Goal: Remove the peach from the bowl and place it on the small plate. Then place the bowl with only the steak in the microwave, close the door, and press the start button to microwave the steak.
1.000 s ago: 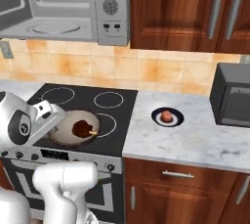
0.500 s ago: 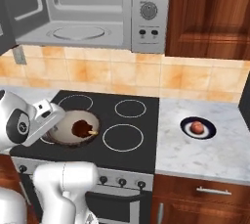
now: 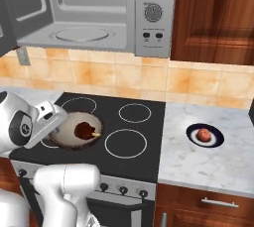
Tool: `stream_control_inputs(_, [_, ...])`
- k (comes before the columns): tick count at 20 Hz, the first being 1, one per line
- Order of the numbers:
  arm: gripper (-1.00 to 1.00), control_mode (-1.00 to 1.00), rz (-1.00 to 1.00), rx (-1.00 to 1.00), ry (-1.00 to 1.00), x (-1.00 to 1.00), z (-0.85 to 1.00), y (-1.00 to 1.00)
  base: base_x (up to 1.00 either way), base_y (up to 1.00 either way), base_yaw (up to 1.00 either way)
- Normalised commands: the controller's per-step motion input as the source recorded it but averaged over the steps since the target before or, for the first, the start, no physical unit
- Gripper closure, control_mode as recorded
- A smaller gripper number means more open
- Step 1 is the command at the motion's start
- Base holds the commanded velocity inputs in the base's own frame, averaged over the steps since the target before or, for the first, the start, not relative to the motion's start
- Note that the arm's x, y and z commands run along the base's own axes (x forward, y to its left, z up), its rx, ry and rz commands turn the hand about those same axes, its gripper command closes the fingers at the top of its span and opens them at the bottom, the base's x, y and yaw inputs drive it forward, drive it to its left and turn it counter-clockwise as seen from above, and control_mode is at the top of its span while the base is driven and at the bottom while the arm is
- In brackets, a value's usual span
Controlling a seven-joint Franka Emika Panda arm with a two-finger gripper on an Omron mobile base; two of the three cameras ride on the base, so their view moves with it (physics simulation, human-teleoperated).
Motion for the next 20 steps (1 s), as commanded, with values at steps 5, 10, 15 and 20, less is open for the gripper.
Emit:
stream_control_inputs(5, [1.00, 1.00, 0.00, 0.00, 0.00, 0.00, 0.00, 0.00, 0.42, 0.00, 0.12])
stream_control_inputs(10, [1.00, -1.00, 0.09, 0.00, -0.01, 0.28, 0.18, 0.00, 0.08, 0.00, 0.01])
stream_control_inputs(15, [1.00, -1.00, 0.33, 0.00, -0.23, 0.39, 0.95, -0.03, 0.00, 0.00, 0.00])
stream_control_inputs(20, [1.00, -1.00, 0.34, -0.04, -0.27, 0.03, 0.99, -0.06, 0.00, 0.00, 0.00])
